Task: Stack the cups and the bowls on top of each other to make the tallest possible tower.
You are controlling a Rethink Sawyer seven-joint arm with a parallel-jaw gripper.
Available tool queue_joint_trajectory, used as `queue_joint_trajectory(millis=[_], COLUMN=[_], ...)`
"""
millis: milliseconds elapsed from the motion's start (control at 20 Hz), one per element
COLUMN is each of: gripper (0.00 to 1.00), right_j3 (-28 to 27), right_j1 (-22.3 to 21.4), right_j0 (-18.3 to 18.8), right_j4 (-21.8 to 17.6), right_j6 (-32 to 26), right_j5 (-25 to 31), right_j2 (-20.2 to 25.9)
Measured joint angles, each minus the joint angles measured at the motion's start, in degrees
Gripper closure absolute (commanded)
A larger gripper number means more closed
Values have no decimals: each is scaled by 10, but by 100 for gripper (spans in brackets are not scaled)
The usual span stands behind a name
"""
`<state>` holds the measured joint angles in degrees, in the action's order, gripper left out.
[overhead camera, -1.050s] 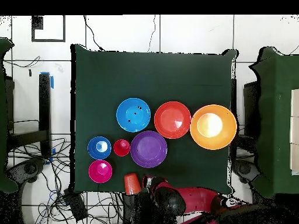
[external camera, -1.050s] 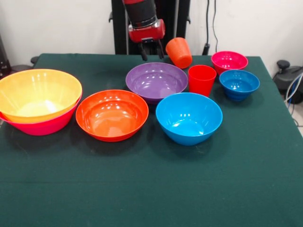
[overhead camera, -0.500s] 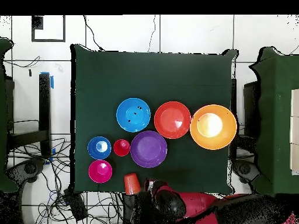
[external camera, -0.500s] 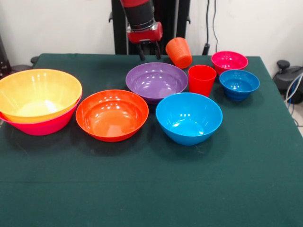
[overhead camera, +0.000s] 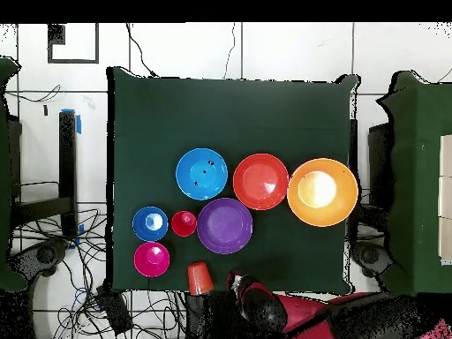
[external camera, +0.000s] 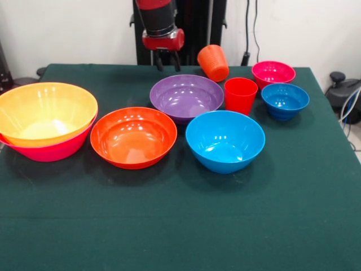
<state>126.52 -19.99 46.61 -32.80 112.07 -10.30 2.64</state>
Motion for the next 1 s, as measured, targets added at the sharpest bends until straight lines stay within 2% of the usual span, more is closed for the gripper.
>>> queue_joint_trajectory(millis=[300,600,1000], gripper=[0,0,0], right_j3=[9,26,28], right_j1=[-43,-106,-139], right_j0=[25,49,59], right_j4=[30,61,92], right_j6=[0,0,0], right_j5=[21,77,119], right_j2=[-3,-2,0])
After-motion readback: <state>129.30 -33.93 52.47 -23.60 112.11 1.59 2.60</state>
